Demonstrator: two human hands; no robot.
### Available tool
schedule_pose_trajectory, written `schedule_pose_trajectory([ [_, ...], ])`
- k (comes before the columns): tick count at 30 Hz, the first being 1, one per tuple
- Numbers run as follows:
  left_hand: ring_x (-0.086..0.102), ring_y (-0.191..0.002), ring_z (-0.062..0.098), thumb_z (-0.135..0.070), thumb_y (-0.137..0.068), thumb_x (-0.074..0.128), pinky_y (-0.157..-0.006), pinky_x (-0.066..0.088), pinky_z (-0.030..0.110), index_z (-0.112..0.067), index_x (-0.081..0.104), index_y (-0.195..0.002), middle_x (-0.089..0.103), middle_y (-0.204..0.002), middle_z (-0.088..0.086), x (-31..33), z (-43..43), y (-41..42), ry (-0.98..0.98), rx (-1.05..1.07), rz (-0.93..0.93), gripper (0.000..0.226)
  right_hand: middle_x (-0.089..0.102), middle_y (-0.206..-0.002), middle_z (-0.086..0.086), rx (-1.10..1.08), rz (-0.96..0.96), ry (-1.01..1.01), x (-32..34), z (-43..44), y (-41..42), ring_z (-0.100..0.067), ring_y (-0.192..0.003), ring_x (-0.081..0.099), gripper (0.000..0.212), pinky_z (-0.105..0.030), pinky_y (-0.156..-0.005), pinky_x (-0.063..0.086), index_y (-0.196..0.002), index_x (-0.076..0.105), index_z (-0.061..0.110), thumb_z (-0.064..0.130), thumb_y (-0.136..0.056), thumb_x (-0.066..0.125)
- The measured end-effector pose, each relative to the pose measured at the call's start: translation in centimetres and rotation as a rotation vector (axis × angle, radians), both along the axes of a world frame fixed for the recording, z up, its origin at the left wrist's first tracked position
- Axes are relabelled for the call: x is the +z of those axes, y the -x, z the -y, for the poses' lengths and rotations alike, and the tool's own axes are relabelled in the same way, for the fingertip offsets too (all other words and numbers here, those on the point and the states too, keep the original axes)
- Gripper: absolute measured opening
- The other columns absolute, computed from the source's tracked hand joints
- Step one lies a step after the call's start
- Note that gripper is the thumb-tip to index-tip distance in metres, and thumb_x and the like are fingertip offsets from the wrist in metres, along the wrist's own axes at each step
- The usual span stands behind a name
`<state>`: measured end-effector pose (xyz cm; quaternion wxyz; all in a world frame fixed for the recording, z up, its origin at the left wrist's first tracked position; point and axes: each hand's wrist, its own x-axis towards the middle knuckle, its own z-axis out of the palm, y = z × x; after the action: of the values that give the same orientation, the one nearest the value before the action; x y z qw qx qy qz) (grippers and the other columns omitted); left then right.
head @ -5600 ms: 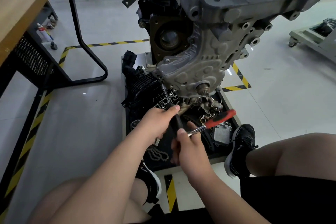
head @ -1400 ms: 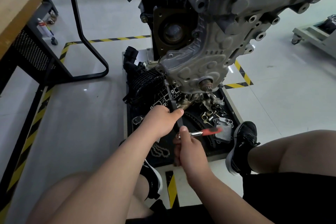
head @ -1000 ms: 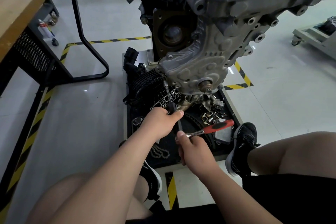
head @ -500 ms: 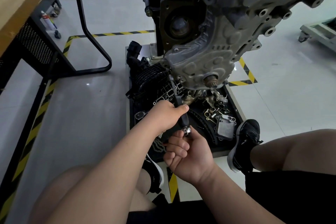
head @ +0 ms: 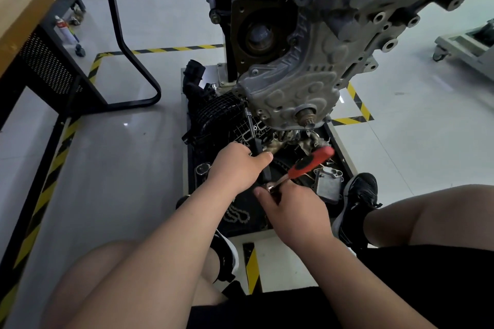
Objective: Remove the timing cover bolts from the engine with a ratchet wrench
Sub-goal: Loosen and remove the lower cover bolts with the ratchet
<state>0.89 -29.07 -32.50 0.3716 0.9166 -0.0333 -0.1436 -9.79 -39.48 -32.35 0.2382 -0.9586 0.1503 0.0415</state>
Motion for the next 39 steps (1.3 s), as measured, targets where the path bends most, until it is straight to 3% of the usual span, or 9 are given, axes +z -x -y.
schedule_pose_trajectory([
  [2, 0.025, -0.030, 0.012, -0.055, -0.078, 0.066, -0.040, 0.020, 0.023, -0.019, 0.026, -0.051, 0.022, -0.035, -0.009, 0.0, 0.1, 0.1, -0.024, -0.007, 0.015, 0.060, 0.053, -0.060, 0.007, -0.004, -0.006, 0.029, -0.4, 0.1, -0.4, -0.010, -0.053, 0.051, 0.047, -0.026, -0.046, 0.033, -0.076, 0.051, 0.022, 0.066, -0.090, 0.043],
  [5, 0.031, -0.037, 0.008, -0.056, -0.079, 0.066, -0.044, 0.025, 0.026, -0.018, 0.034, -0.054, 0.031, -0.045, -0.009, 0.0, -0.2, 0.0, -0.010, -0.006, 0.006, 0.056, 0.047, -0.053, 0.007, -0.045, -0.018, -0.278, -0.6, -0.2, -0.1, -0.009, -0.045, 0.043, 0.050, -0.026, -0.047, 0.030, -0.066, 0.046, 0.016, 0.057, -0.093, 0.046],
  [8, 0.044, -0.039, 0.006, -0.060, -0.081, 0.064, -0.047, 0.031, 0.025, -0.017, 0.047, -0.057, 0.042, -0.043, -0.010, 0.3, -0.2, 0.0, 0.084, -0.026, -0.105, 0.052, 0.044, -0.051, 0.005, -0.282, -0.065, -0.916, -0.3, -0.4, -0.1, -0.013, -0.046, 0.042, 0.046, -0.030, -0.054, 0.039, -0.075, 0.056, 0.007, 0.045, -0.098, 0.046],
  [13, 0.032, -0.028, 0.008, -0.060, -0.084, 0.059, -0.037, 0.027, 0.016, -0.019, 0.048, -0.058, 0.034, -0.037, -0.011, 0.6, 0.3, 0.1, 0.190, -0.050, -0.257, 0.050, 0.035, -0.052, 0.003, -0.654, -0.329, -1.987, 0.4, -0.9, 0.0, -0.013, -0.038, 0.032, 0.049, -0.025, -0.047, 0.040, -0.073, 0.057, 0.013, 0.053, -0.097, 0.039],
  [20, 0.032, -0.027, 0.004, -0.054, -0.086, 0.061, -0.045, 0.031, 0.023, -0.019, 0.042, -0.055, 0.032, -0.031, -0.012, 0.4, 0.1, 0.0, 0.152, -0.035, -0.178, 0.051, 0.033, -0.048, 0.006, -0.703, -0.382, -2.327, 1.2, -2.1, -0.1, -0.012, -0.034, 0.032, 0.053, -0.023, -0.044, 0.042, -0.065, 0.055, 0.014, 0.052, -0.096, 0.035],
  [26, 0.044, -0.044, 0.011, -0.056, -0.082, 0.063, -0.052, 0.040, 0.028, -0.019, 0.046, -0.055, 0.036, -0.034, -0.013, 0.5, 0.0, 0.1, 0.152, -0.031, -0.114, 0.048, 0.032, -0.046, 0.006, -0.727, -0.369, -2.247, 1.5, -2.2, 0.1, -0.011, -0.033, 0.030, 0.055, -0.022, -0.043, 0.040, -0.064, 0.056, 0.014, 0.057, -0.095, 0.039],
  [31, 0.033, -0.033, 0.005, -0.056, -0.081, 0.064, -0.045, 0.028, 0.026, -0.021, 0.037, -0.053, 0.033, -0.037, -0.011, 0.5, 0.0, 0.1, 0.111, -0.011, -0.056, 0.052, 0.032, -0.048, 0.005, -0.712, -0.280, -1.947, 1.2, -2.3, 0.0, -0.011, -0.035, 0.027, 0.053, -0.022, -0.042, 0.038, -0.071, 0.060, 0.013, 0.058, -0.095, 0.044],
  [36, 0.030, -0.032, 0.007, -0.055, -0.081, 0.064, -0.044, 0.026, 0.025, -0.019, 0.032, -0.052, 0.028, -0.036, -0.011, 0.6, -0.2, 0.1, 0.076, -0.011, -0.036, 0.056, 0.041, -0.048, 0.006, -0.377, -0.048, -0.989, 0.3, -1.4, 0.4, -0.011, -0.041, 0.039, 0.051, -0.021, -0.044, 0.037, -0.079, 0.063, 0.005, 0.051, -0.096, 0.046],
  [39, 0.027, -0.034, 0.008, -0.057, -0.081, 0.063, -0.041, 0.024, 0.024, -0.019, 0.030, -0.053, 0.027, -0.040, -0.010, 0.8, -0.1, 0.3, 0.039, -0.030, -0.011, 0.057, 0.046, -0.050, 0.011, -0.100, 0.087, -0.233, 0.2, 0.0, 0.5, -0.005, -0.044, 0.043, 0.040, -0.022, -0.043, 0.029, -0.067, 0.046, 0.027, 0.060, -0.089, 0.047],
])
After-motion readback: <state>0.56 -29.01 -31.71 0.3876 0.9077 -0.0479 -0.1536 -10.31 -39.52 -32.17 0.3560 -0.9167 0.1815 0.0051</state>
